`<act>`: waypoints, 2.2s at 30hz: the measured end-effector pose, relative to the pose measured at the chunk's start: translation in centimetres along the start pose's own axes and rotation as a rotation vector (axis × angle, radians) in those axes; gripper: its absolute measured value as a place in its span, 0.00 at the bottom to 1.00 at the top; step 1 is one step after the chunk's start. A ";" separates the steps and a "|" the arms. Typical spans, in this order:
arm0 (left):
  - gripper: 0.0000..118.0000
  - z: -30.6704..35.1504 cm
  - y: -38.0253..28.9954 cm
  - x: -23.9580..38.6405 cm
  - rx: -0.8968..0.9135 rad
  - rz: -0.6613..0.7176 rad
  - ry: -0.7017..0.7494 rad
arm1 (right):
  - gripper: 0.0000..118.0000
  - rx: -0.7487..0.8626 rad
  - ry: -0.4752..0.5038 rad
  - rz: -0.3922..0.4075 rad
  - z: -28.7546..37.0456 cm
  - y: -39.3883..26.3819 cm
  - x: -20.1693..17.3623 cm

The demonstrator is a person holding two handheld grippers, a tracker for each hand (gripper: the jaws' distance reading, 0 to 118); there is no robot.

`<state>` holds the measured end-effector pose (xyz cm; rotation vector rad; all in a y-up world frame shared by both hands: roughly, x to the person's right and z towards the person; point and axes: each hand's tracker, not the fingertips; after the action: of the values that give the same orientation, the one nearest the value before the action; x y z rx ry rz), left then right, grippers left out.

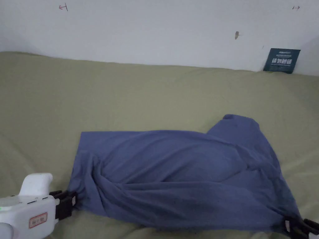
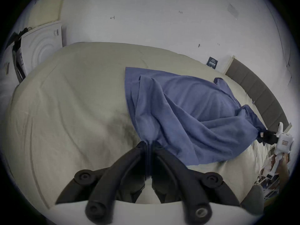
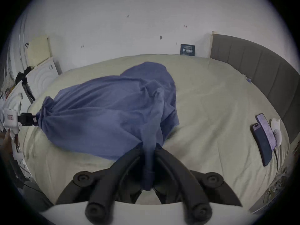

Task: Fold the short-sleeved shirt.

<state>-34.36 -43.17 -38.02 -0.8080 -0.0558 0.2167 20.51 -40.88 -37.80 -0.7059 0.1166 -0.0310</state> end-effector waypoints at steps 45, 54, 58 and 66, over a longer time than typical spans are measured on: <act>0.75 24.6 -4.5 6.2 0.280 0.110 -0.079 | 0.63 0.220 0.110 0.106 20.1 3.4 -3.2; 0.00 19.5 -8.3 14.7 0.229 -0.094 0.073 | 0.16 0.214 0.075 0.260 17.4 -0.5 -12.5; 0.00 17.5 -8.7 15.2 0.174 -0.064 0.008 | 0.02 0.146 0.148 0.207 15.5 -1.3 -13.1; 0.00 10.1 2.9 7.6 0.137 0.009 0.112 | 0.02 0.164 0.132 0.188 10.9 3.4 -10.4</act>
<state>-28.80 -32.43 -33.37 -0.6829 0.0678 0.1818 11.47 -30.55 -30.75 -0.5264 0.3036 0.0917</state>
